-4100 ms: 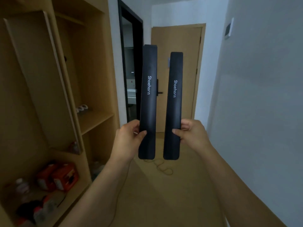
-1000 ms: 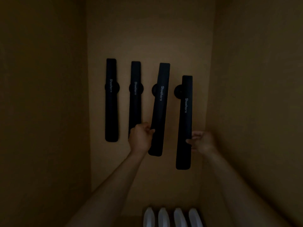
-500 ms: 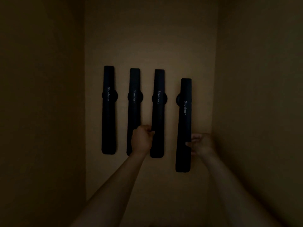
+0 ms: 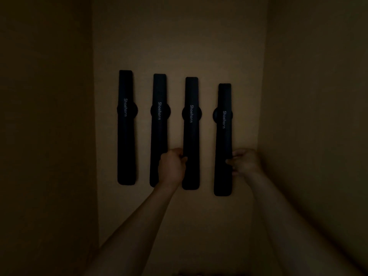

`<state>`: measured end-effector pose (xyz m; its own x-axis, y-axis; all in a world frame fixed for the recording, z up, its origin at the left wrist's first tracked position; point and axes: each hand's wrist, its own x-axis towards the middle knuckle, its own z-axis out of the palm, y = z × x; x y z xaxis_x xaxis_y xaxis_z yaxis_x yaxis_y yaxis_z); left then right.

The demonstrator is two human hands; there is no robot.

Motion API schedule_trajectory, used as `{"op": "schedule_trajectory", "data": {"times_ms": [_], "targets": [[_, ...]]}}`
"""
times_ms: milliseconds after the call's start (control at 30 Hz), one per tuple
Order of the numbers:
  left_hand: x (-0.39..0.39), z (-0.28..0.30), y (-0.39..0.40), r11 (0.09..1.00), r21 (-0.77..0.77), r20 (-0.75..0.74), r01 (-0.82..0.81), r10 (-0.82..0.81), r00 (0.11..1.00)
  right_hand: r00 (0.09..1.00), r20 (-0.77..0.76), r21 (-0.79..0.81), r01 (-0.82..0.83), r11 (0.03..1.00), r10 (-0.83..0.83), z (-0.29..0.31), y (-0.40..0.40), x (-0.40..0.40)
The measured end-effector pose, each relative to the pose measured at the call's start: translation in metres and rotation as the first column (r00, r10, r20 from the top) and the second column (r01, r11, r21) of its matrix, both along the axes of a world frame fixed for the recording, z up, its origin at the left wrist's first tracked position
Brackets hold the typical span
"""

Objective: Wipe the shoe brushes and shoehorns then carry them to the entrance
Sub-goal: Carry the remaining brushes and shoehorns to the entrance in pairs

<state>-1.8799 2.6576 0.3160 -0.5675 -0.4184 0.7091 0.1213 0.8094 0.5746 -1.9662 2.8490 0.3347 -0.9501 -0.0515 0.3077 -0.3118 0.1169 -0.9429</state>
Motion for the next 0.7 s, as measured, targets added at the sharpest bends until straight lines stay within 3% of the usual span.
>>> {"op": "schedule_trajectory", "data": {"times_ms": [567, 700], "targets": [[-0.0014, -0.0016, 0.0001, 1.0, -0.006, -0.025, -0.02, 0.02, 0.999, 0.998, -0.041, -0.059, 0.053, 0.997, -0.055, 0.0114, 0.0013, -0.0081], [-0.0005, -0.0033, 0.0008, 0.999, -0.011, -0.024, -0.04, 0.04, 0.999, 0.973, -0.141, 0.016, 0.187, 0.982, -0.183, 0.0059, 0.0016, -0.0097]]}}
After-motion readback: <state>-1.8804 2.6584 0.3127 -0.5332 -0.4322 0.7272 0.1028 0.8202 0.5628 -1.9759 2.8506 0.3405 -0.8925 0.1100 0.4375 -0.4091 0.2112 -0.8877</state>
